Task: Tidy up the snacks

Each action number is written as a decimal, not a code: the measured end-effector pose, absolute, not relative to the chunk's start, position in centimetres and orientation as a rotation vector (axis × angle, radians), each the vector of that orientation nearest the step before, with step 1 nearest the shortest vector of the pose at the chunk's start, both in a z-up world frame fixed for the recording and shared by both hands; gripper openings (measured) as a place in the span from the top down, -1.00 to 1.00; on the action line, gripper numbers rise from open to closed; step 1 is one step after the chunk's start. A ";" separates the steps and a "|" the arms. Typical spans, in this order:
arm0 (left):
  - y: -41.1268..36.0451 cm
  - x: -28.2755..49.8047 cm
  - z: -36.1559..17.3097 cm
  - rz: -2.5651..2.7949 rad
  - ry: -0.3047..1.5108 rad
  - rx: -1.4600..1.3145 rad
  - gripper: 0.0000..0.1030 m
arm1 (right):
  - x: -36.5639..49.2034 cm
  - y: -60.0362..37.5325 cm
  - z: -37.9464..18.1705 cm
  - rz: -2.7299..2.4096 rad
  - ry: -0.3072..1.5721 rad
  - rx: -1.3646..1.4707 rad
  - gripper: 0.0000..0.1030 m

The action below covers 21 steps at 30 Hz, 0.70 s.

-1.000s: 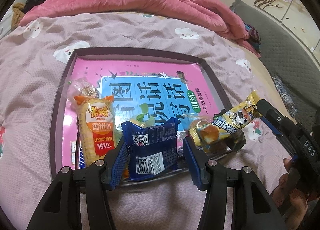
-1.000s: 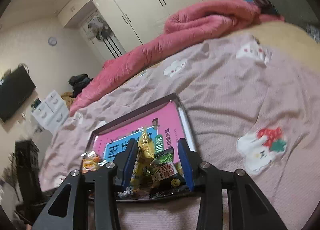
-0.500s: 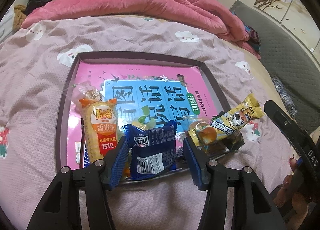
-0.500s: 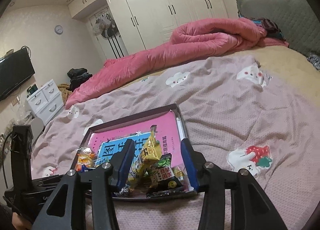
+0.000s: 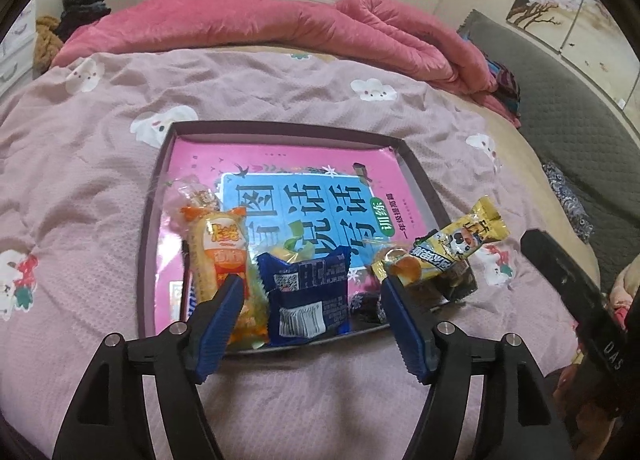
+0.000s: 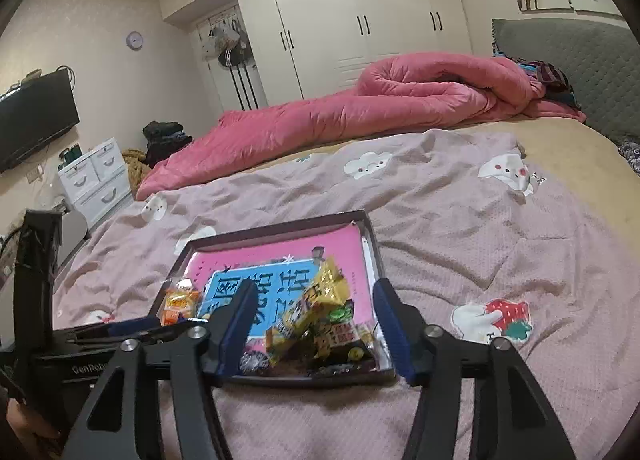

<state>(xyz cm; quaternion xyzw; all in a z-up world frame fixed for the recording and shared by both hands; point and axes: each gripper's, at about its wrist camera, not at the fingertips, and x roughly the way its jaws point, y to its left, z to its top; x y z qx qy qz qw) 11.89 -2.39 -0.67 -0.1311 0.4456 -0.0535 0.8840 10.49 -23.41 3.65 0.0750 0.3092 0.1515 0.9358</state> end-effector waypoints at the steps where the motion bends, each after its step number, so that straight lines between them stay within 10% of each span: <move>1: -2.2 11.6 -0.5 -0.108 0.925 -0.273 -0.44 | 10.3 -23.4 3.7 0.315 0.640 0.155 -0.23; 21: -2.2 3.8 -0.7 -0.051 0.982 -0.217 -0.54 | 5.8 -22.5 0.5 0.252 0.875 0.104 -0.48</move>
